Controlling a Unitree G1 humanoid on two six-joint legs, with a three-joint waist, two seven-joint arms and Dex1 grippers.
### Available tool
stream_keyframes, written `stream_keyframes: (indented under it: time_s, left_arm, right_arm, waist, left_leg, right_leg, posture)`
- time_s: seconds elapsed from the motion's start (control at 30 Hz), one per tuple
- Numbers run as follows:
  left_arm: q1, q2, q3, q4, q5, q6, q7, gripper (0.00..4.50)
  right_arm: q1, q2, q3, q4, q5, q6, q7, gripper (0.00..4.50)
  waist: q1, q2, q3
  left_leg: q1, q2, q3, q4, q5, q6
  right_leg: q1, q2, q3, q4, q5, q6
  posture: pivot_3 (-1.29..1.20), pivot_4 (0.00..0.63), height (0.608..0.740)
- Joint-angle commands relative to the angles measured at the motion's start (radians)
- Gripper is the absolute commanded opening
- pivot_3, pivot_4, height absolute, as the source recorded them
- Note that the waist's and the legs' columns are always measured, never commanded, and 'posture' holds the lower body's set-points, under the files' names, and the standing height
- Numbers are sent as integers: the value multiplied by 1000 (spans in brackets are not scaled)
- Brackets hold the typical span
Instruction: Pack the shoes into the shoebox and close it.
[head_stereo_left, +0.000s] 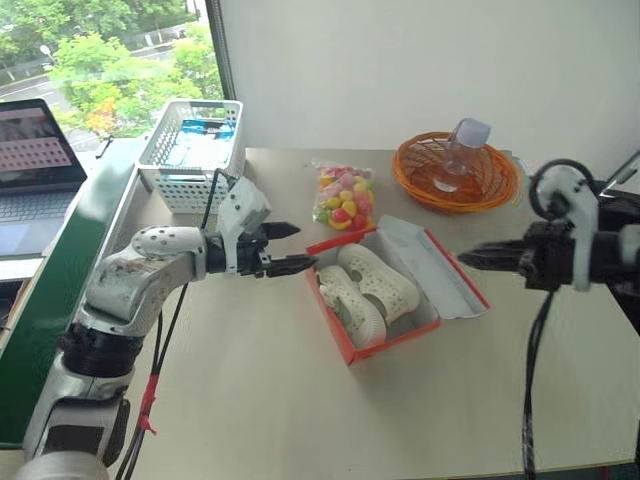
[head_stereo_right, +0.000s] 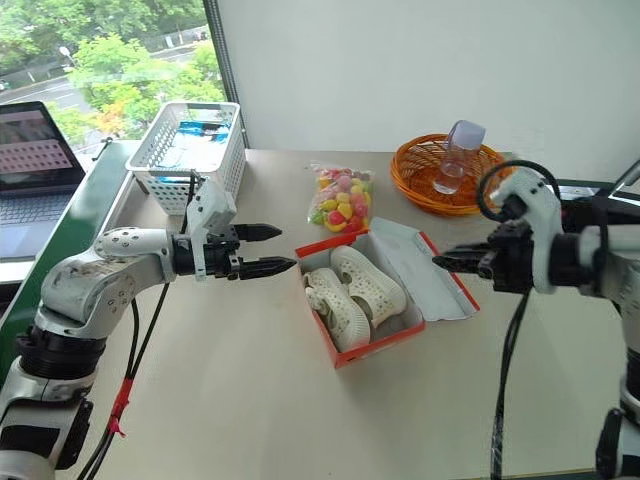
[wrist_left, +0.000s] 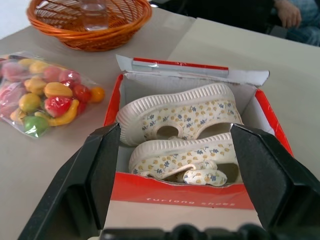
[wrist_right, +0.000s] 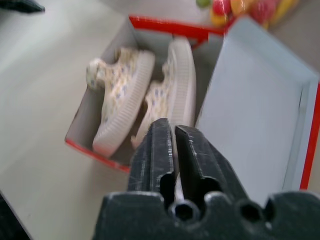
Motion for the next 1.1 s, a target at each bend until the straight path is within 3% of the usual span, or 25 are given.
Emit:
stream_keyframes:
  time_s: [0.03, 0.2, 0.37, 0.5, 0.6, 0.73, 0.9, 1.1]
  left_arm:
    - [-43, -1, -22, 44, 48, -67, -75, 3707]
    - [-64, -13, -78, 68, 96, -116, -172, 3707]
    - [-62, 8, -67, 50, 126, -113, -190, 3707]
    - [-32, 42, -55, 6, 145, -111, -195, 3707]
    - [-15, 48, -33, -24, 147, -85, -164, 3707]
    - [24, 64, -3, -98, 122, -31, -144, 3707]
    - [26, 79, 17, -113, 121, -3, -136, 3707]
    - [-5, 80, 20, -98, 119, 7, -148, 3707]
  right_arm:
    - [118, -5, -232, -96, 56, 81, 13, 142]
    - [211, 225, -264, -117, -24, 21, -200, 142]
    - [395, 474, -111, -72, -56, -135, -329, 142]
    - [459, 572, -16, 86, -113, -326, -389, 142]
    - [424, 655, -29, 242, -82, -429, -402, 142]
    - [314, 779, -163, 528, 15, -601, -417, 142]
    - [250, 825, -226, 703, 115, -707, -406, 142]
    - [158, 784, -268, 973, 155, -858, -372, 142]
  waist:
    - [-2, 0, 0]
    - [-11, -3, -1]
    - [-9, 1, -1]
    - [-15, 2, -1]
    - [-19, 2, -1]
    - [-30, 3, -1]
    - [-35, 1, -2]
    - [-44, -5, -5]
  left_leg:
    - [0, 0, 0, 1, -1, 1]
    - [3, 1, -1, 4, -1, 1]
    - [3, 0, -1, 4, -1, 2]
    - [1, -1, 0, 3, -1, 2]
    - [2, -1, 1, 5, -1, 2]
    - [4, 0, 0, 5, 0, 2]
    - [8, 0, 0, 4, -1, 2]
    - [19, 0, 1, 4, -1, 2]
  right_leg:
    - [0, 0, 1, 0, 0, 0]
    - [4, 2, 1, 0, -1, 6]
    - [4, 1, 2, 0, -1, 8]
    - [1, 1, 3, 1, 0, 4]
    - [3, 0, 4, 1, 0, 6]
    - [4, 2, 4, 1, 0, 7]
    - [10, 2, 4, 0, 1, 6]
    - [19, 1, 5, -1, -3, 3]
  posture:
    - [0, 150, 740]
    - [0, 150, 740]
    - [0, 150, 740]
    - [0, 150, 740]
    - [0, 150, 740]
    - [0, 150, 740]
    - [0, 150, 740]
    - [0, 150, 740]
